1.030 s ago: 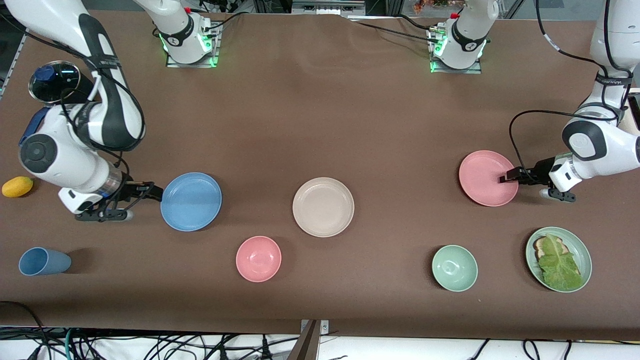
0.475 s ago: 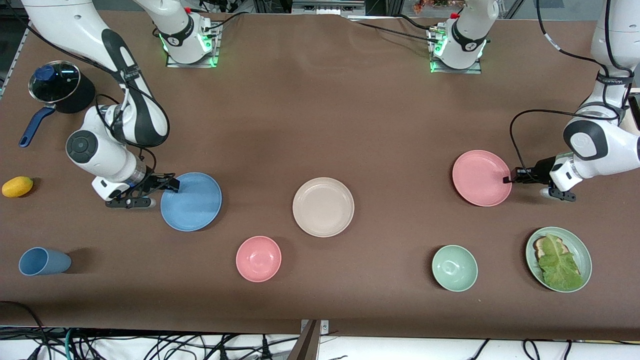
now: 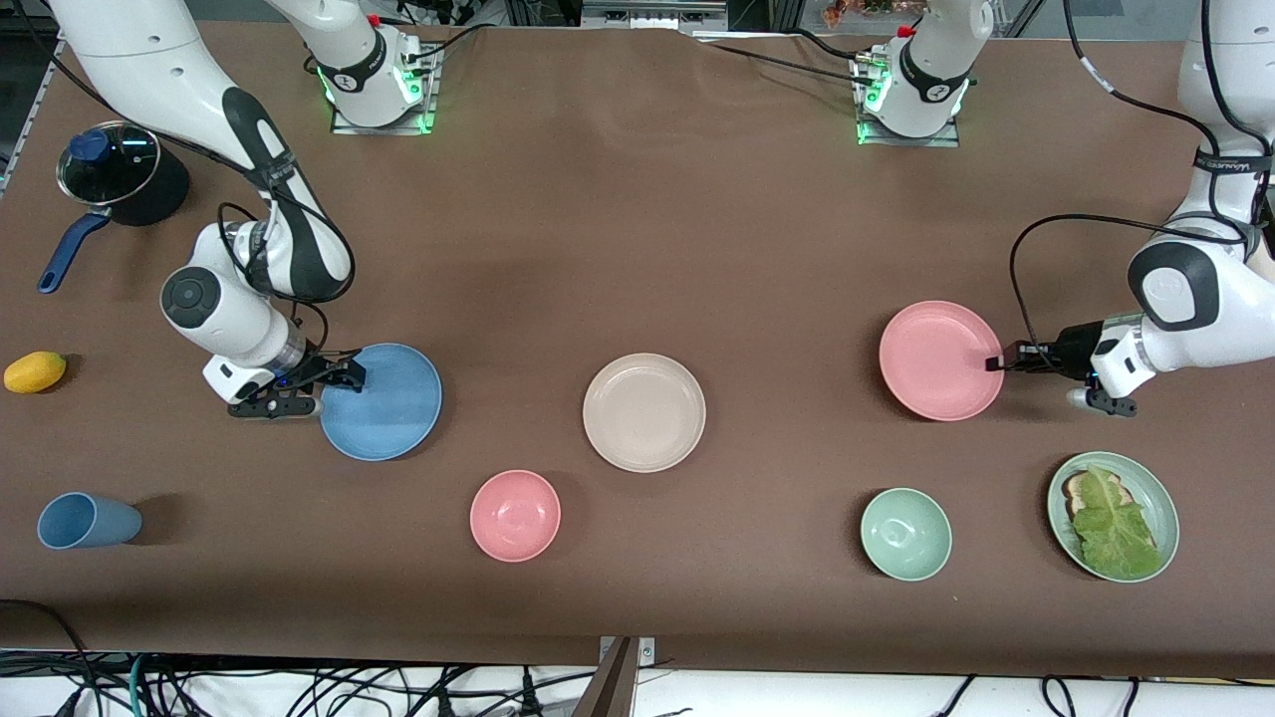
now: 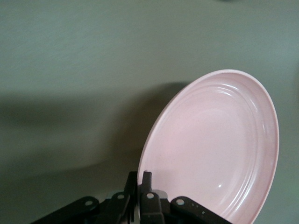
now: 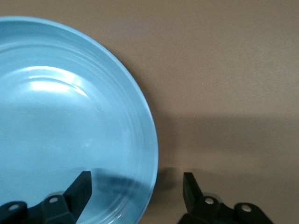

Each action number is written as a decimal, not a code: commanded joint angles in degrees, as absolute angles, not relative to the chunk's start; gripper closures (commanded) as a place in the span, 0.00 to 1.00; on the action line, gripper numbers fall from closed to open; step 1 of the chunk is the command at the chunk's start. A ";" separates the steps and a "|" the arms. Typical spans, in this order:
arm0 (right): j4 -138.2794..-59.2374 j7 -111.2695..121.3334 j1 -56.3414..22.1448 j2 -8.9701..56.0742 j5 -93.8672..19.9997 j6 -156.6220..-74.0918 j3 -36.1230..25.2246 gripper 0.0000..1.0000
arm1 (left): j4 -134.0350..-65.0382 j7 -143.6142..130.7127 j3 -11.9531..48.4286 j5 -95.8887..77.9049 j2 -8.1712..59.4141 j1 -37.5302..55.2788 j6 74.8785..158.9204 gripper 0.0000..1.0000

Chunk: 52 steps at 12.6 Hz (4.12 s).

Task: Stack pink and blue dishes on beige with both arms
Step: 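Lift the pink plate with the left gripper while the right gripper grasps the blue plate, then carry the pink plate onto the beige plate with the left gripper, then open the left gripper and release the pink plate on the beige plate, then carry the blue plate toward the stack while the left gripper withdraws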

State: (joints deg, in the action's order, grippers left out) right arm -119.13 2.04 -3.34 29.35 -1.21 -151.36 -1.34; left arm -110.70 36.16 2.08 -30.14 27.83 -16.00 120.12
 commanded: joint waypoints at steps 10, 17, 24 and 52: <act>-118.48 3.43 -2.90 28.74 -1.76 -151.17 -1.14 0.81 | -92.99 0.63 9.05 -31.90 34.53 5.87 128.04 1.00; -115.15 3.52 -2.72 28.22 -1.93 -145.13 -1.14 1.00 | -90.35 -11.33 8.88 -31.29 40.16 16.60 139.73 1.00; -102.59 3.78 -2.90 27.60 -1.85 -128.26 -1.14 1.00 | -91.23 -14.68 8.61 -31.11 43.24 21.27 148.08 1.00; -80.86 -20.18 -20.37 33.83 -10.55 -113.27 -1.05 1.00 | -78.15 -14.24 -4.83 -12.86 33.49 21.72 100.14 0.01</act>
